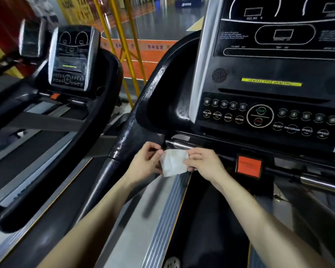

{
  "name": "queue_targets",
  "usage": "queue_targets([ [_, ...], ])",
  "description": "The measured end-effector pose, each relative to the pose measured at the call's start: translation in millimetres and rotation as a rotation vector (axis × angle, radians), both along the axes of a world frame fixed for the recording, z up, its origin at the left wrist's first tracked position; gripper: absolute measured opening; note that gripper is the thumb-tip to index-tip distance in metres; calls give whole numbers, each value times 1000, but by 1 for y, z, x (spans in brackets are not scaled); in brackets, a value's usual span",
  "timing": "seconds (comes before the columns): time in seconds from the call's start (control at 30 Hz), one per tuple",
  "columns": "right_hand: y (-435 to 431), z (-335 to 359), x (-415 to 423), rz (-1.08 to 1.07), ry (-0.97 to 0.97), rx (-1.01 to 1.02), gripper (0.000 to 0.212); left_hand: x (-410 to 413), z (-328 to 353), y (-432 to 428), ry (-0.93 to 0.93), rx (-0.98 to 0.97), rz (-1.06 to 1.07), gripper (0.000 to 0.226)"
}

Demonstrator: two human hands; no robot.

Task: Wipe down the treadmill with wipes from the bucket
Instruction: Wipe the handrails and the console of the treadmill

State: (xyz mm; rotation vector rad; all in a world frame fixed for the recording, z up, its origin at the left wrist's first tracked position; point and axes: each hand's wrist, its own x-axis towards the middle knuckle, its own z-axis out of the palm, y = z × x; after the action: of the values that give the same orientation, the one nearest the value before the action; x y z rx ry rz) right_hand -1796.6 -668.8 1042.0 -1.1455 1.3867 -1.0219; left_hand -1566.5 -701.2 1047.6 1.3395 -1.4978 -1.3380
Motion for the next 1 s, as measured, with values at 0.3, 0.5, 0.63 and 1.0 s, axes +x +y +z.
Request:
queue_targets([
  [0.3, -17, 27, 4, -16, 173, -32, 17, -13, -6, 5, -388, -388, -82, 48],
  [0.5, -22, 59, 13, 147, 536, -186, 22, 11, -1, -18, -277, -300, -127, 22],
  [0.63, -26, 63, 10, 220, 824, -261, 15, 32, 7, -38, -282, -308, -159, 9],
  [1.0, -25, 42, 44, 144, 446, -123, 24, 32, 10, -41, 57, -114, -352, 7],
])
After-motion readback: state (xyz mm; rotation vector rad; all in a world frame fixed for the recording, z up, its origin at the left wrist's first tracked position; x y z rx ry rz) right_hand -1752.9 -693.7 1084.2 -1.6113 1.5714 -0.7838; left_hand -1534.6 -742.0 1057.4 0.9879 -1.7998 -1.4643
